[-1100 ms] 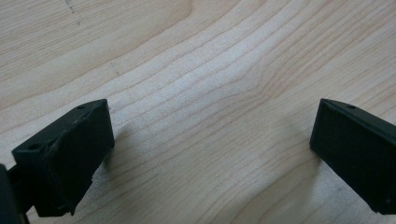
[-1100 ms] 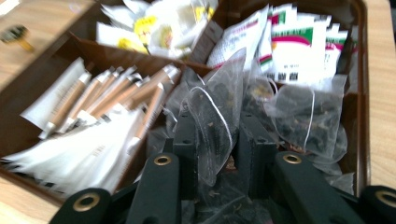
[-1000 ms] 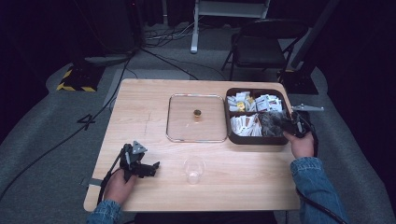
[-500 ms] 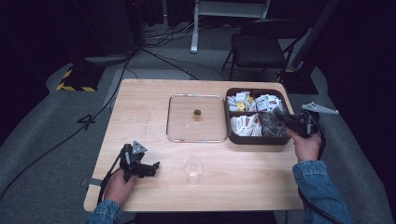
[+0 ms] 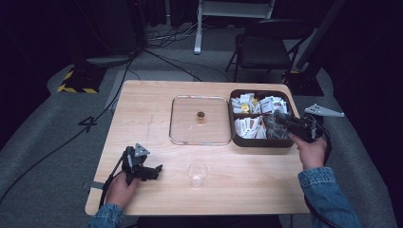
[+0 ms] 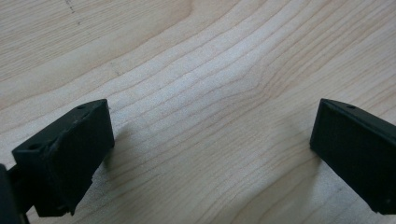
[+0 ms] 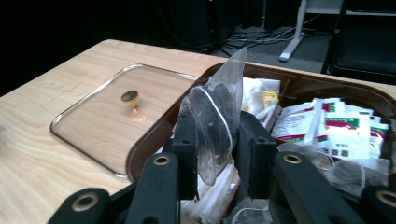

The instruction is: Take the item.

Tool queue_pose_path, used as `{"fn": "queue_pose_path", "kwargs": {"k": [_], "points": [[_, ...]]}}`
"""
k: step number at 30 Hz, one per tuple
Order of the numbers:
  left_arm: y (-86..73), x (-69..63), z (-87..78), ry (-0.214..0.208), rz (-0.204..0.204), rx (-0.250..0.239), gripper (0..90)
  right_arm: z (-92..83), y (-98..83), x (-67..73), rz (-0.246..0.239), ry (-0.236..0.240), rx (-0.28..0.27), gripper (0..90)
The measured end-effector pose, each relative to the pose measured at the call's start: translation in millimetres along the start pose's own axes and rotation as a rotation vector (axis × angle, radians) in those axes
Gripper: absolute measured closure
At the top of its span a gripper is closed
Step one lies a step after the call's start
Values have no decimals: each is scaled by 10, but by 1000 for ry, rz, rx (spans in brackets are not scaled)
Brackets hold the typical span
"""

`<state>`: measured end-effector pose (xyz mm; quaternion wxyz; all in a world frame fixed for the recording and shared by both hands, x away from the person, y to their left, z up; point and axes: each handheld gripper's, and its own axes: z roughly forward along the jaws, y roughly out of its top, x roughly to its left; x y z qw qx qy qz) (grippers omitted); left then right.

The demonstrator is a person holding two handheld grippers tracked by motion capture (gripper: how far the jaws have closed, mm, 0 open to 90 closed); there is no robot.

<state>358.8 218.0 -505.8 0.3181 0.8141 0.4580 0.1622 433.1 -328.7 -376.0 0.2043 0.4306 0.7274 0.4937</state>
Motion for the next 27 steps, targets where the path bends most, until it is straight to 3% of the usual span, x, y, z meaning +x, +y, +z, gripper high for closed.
{"fn": "queue_pose_path", "kwargs": {"k": [11, 18, 20, 27], "points": [[-2, -1, -3, 0, -1, 1, 1, -26, 108, 324, -64, 70, 6, 715], [-16, -8, -16, 7, -9, 3, 1, -8, 180, 626, -101, 139, 39, 715], [-18, -8, -17, 6, -8, 3, 1, -7, 184, 652, -105, 144, 41, 715], [-19, -8, -17, 5, -9, 2, 0, 20, 231, 963, -152, 232, 37, 714]]}}
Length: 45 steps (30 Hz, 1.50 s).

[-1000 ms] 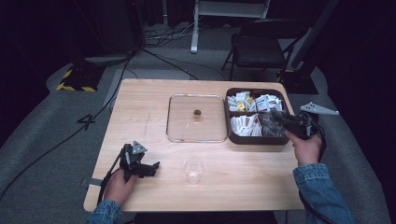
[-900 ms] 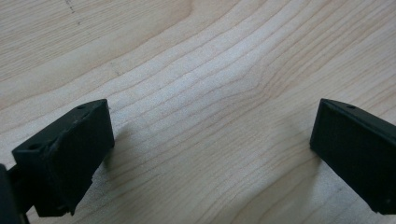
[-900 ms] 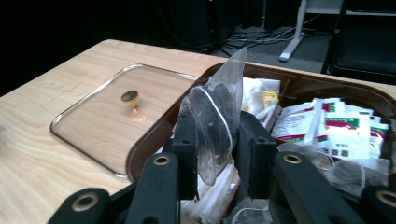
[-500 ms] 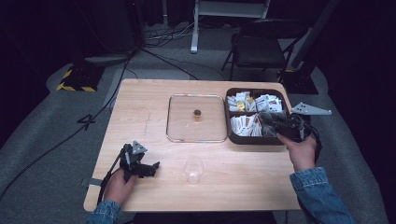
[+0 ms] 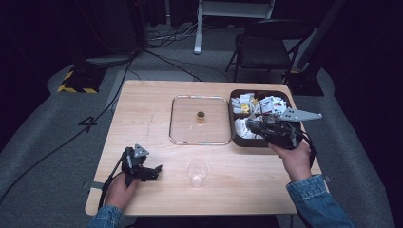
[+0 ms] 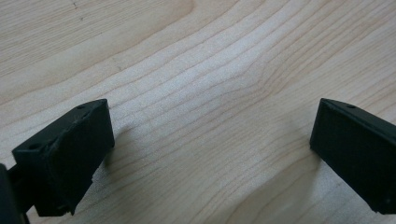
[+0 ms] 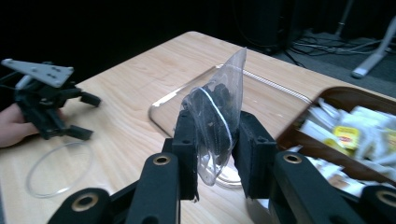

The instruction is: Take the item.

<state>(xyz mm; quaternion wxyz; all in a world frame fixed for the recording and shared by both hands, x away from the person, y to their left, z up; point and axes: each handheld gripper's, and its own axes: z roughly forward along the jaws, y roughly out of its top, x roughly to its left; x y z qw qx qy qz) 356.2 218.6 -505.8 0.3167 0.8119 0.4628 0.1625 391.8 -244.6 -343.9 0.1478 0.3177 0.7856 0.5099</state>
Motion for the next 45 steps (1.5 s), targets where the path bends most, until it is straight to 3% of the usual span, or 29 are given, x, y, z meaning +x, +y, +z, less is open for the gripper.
{"fn": "queue_pose_path", "kwargs": {"k": [25, 38, 45], "points": [[2, 3, 0, 0, 2, 1, 0, 238, 80, 761, -83, 179, 12, 712], [2, 2, 0, 0, 2, 1, 0, 365, 56, 988, -106, 237, 22, 710], [2, 3, 0, 0, 2, 1, 0, 526, -37, 1098, -117, 261, 49, 710]]}}
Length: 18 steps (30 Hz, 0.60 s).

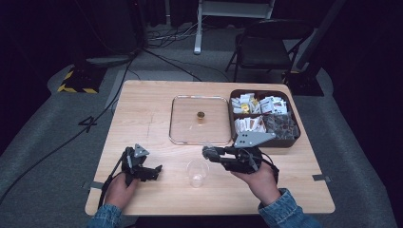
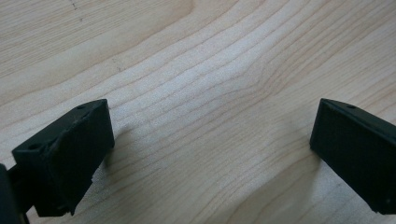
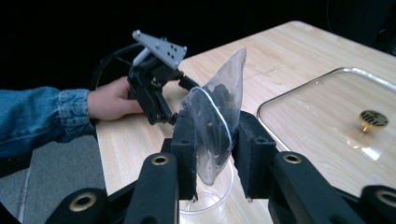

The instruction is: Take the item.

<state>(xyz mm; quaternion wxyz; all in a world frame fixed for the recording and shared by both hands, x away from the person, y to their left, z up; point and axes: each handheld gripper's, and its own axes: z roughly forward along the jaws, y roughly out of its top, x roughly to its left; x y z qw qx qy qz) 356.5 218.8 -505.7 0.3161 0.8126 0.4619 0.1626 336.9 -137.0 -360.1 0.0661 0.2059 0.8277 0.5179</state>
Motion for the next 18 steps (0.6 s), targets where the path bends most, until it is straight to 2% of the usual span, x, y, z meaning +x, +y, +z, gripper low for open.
{"fn": "queue_pose_path", "kwargs": {"k": [11, 18], "points": [[0, 0, 0, 0, 0, 0, 0, 289, -170, 60, -13, 6, 83, 710], [0, 0, 0, 0, 0, 0, 0, 411, -270, 61, -17, 3, 136, 707]]}}
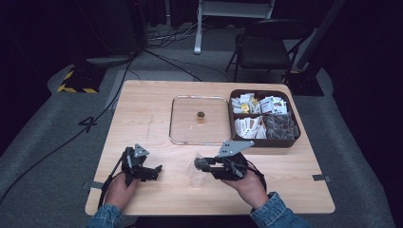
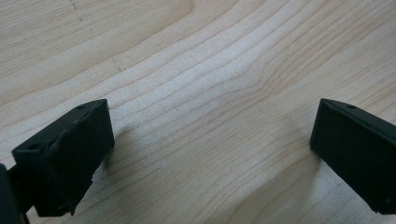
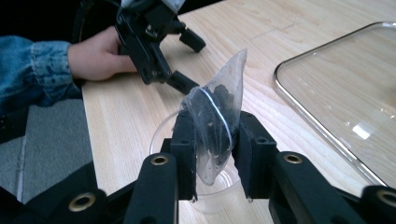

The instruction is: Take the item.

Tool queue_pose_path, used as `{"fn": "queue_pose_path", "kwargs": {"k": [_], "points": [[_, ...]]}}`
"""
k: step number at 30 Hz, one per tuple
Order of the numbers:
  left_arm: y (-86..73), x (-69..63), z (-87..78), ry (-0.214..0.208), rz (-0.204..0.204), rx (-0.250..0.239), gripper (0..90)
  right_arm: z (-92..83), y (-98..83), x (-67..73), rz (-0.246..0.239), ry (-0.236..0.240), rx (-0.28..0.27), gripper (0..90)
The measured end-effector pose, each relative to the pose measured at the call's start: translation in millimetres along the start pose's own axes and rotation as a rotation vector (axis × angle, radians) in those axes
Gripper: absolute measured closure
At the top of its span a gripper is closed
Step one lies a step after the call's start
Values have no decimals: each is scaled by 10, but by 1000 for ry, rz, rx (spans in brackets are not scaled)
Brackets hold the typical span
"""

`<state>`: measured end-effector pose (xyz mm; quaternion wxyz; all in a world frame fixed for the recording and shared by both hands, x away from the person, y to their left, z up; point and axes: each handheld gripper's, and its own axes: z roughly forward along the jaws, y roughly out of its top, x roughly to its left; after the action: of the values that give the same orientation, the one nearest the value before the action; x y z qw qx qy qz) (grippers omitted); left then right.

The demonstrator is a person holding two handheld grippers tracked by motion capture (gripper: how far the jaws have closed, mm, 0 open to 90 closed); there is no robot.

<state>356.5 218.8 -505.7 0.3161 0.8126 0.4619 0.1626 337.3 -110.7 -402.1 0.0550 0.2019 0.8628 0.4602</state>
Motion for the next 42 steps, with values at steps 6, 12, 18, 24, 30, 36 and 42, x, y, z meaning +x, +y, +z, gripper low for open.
{"fn": "queue_pose_path", "kwargs": {"k": [6, 12, 18, 24, 30, 36, 42], "points": [[0, 0, 0, 0, 0, 0, 0, 85, -45, -5, -1, 6, 35, 706], [0, 0, 0, 0, 0, 0, 0, 138, -78, 6, -2, 13, 54, 705], [0, 0, 0, 0, 0, 0, 1, 162, -84, 23, 6, 35, 59, 610], [2, 3, 2, -2, 2, -1, 0, 120, -51, 22, 8, 47, 24, 479], [3, 3, 2, -1, 3, -1, 0, -25, 12, -13, 20, 38, -16, 436], [2, 3, 2, -1, 3, -1, 0, -224, 65, -59, 20, 6, -42, 411], [2, 3, 2, -1, 3, -1, 0, -400, 60, -128, 21, -35, -48, 403]]}}
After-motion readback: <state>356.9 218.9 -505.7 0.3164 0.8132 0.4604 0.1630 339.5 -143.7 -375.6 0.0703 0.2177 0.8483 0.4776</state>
